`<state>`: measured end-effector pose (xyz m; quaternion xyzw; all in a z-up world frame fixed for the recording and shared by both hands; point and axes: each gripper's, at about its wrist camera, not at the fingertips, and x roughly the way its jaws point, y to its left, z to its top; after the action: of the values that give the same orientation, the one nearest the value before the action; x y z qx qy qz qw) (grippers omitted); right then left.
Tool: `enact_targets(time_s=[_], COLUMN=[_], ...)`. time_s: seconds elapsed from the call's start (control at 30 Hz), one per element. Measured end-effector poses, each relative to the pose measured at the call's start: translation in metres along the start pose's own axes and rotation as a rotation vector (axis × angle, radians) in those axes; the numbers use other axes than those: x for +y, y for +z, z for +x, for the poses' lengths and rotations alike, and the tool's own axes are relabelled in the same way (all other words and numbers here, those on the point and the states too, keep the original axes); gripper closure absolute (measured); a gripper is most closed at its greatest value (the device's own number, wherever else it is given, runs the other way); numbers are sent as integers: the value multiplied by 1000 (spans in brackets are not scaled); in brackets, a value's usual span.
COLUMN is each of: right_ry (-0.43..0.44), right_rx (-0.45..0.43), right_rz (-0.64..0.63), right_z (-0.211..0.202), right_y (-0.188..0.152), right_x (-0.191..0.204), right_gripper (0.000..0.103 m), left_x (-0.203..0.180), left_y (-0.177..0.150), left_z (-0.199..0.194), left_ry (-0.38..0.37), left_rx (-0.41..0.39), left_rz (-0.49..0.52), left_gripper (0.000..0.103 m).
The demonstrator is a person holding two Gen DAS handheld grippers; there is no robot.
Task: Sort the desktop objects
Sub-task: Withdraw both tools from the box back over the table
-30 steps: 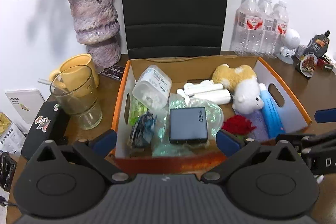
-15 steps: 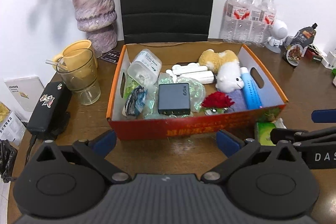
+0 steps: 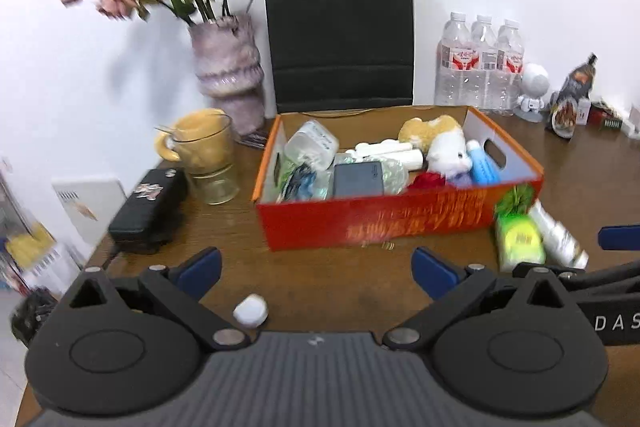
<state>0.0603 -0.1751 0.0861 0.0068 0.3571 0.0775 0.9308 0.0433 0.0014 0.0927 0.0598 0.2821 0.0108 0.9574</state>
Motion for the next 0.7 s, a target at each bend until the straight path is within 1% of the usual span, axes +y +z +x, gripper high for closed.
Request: enact_targets(time_s=[0.07, 0.13, 0.23, 0.4, 0.47, 0.53, 0.6, 0.7], right_ry=[10, 20, 36, -21, -29, -35, -37, -60], right_rx=[-28, -49, -85, -86, -64, -56, -50, -39], right_rz=[-5, -1, 8, 0, 29, 38, 33, 4], right_z=[-3, -3, 1, 14, 20, 22, 24, 26], right_y=[-28, -50, -81, -95, -98, -100, -103, -104], right_x=[2, 2, 3, 3, -1, -3, -2, 3], right_gripper=[4, 4, 4, 4, 4, 3, 1, 1], left_x=[0, 3, 7, 6, 6, 8, 9, 11], left_y=[-28, -53, -78, -93, -93, -95, -96, -98], left_z=[-5, -5, 0, 11, 15, 17, 19, 22], left_ry=[-23, -50, -71, -97, -121, -123, -125, -128], left_rx=[-30, -46, -38, 13, 40, 54, 68, 88], left_rz=[-21, -69, -105, -82, -89, -98, -108, -122], left_gripper=[0, 0, 0, 0, 0, 0, 0, 0])
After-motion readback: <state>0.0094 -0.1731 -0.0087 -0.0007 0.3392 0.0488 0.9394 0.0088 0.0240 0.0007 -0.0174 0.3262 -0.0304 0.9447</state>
